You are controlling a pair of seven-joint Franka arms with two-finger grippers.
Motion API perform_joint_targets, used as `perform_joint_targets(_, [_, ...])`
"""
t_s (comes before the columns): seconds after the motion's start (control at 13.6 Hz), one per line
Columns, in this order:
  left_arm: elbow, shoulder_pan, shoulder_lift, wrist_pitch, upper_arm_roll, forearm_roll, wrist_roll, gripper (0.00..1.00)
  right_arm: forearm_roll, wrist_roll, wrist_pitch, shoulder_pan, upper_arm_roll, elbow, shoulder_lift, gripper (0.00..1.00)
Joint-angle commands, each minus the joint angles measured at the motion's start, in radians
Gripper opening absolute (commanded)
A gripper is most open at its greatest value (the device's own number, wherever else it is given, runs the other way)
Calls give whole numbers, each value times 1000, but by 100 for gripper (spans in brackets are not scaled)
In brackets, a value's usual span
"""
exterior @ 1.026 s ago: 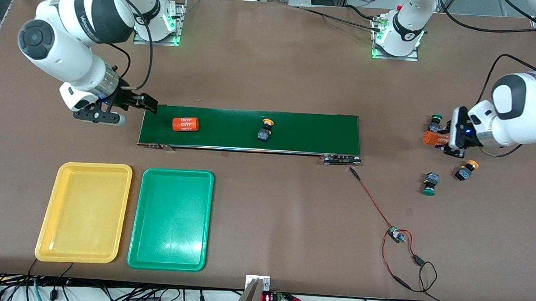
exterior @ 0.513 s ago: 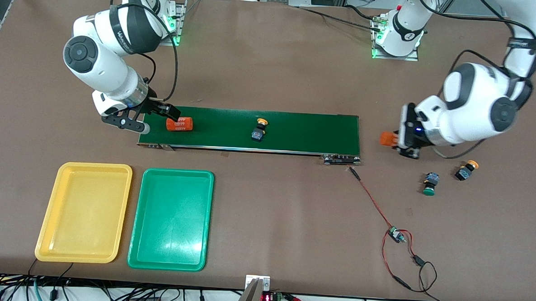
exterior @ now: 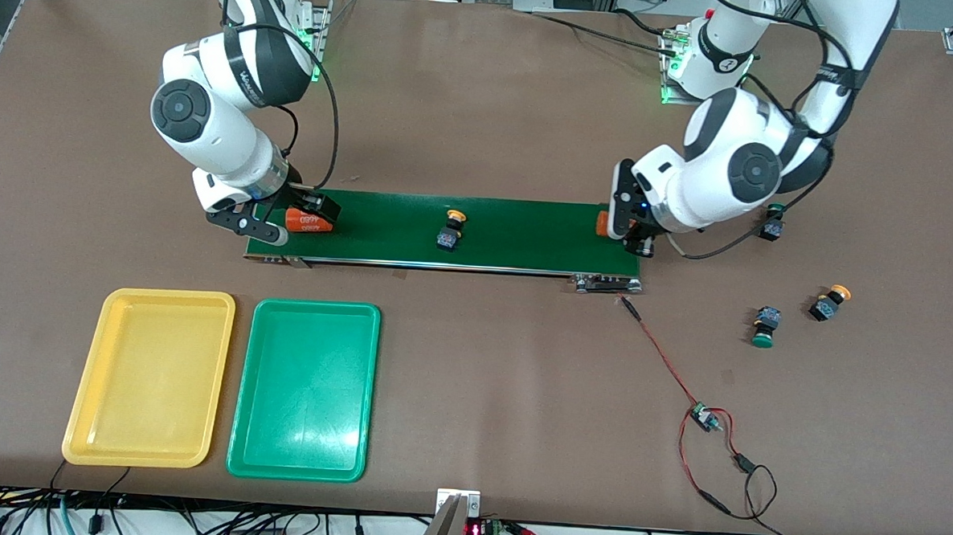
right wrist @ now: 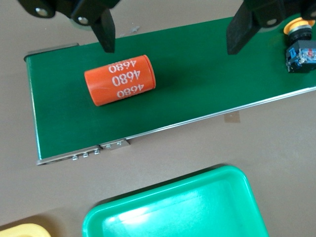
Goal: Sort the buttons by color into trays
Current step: 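Release the battery on the belt while the right gripper lifts its battery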
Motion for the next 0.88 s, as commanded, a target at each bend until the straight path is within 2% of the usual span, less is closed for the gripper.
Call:
perform_joint_targets(0.0, [11, -20, 64, 50, 15, -12, -2, 3, -18, -79, 6, 18, -3, 21, 21, 100])
perform_joint_targets(0.44, [6, -60, 109, 106, 16, -5, -2, 8, -21, -111, 0, 20, -3, 30, 33, 100])
perform_joint_targets(0.51, [6, -66, 109, 109, 16, -5, -3, 13, -21, -111, 3, 20, -3, 31, 41, 100])
perform_joint_targets(0.59, [6, -67, 109, 110, 16, -5, -3, 25, -22, -112, 3, 20, -3, 31, 43, 100])
perform_joint_targets(0.66, [6, -67, 109, 110, 16, -5, -3, 45, -25, -120, 5, 20, -3, 33, 44, 100])
perform_joint_targets(0.73, [5, -67, 109, 110, 16, -5, -3, 68, -30, -123, 3, 20, -3, 42, 53, 100])
perform_joint_targets(0.81, [5, -67, 104, 108, 16, -3, 7, 100, -33, -123, 3, 22, -3, 45, 56, 100])
